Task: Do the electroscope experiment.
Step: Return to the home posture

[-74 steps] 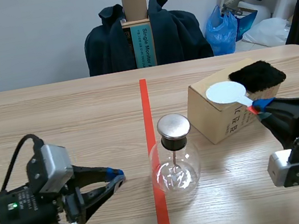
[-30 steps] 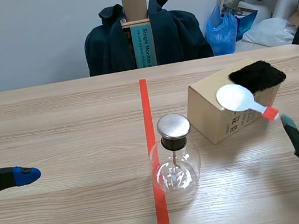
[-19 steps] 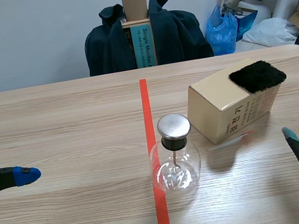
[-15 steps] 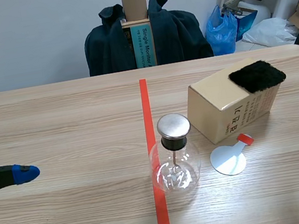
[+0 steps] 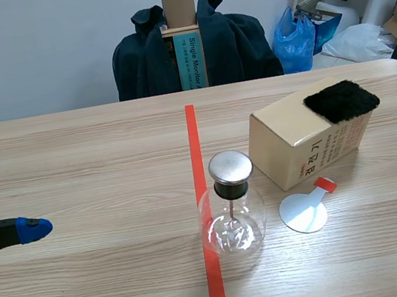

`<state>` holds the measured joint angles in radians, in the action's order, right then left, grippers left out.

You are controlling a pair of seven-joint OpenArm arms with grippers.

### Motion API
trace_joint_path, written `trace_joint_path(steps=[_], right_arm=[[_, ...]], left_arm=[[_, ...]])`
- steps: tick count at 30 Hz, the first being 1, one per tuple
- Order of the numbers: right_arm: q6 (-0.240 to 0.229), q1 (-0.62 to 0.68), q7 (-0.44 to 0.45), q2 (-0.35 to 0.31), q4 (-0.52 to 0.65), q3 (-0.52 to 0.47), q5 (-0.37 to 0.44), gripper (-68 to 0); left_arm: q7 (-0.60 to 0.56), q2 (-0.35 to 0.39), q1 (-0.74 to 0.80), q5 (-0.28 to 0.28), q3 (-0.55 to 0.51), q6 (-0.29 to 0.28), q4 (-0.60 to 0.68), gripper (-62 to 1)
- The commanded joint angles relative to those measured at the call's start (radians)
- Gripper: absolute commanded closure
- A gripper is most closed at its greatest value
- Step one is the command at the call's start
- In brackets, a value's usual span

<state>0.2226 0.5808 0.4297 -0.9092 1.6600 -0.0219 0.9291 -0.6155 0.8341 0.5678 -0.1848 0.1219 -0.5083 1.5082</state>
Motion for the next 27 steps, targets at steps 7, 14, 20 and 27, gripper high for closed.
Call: trace_joint_path(steps=[7, 14, 20, 27], right_arm=[[-0.295, -0.013, -0.199, -0.008, 0.016, -0.165, -0.282, -54.3], [-0.483, -0.013, -0.196, -0.007, 0.017, -0.209, -0.380, -54.2], [-0.536, -0.013, -0.195, 0.001, 0.017, -0.209, -0.431, -54.3], [-0.560, -0.013, -0.188, 0.007, 0.016, -0.209, -0.462, -54.4]], left_arm=[[-0.012, -0.005, -0.003, -0.014, -0.003, -0.002, 0.016, -62.3], [-0.012, -0.005, -0.003, -0.014, -0.003, -0.002, 0.016, -62.3], [-0.012, -0.005, -0.003, -0.014, -0.003, -0.002, 0.016, -62.3], [-0.011, -0.005, -0.003, -0.014, -0.003, -0.002, 0.016, -62.3]])
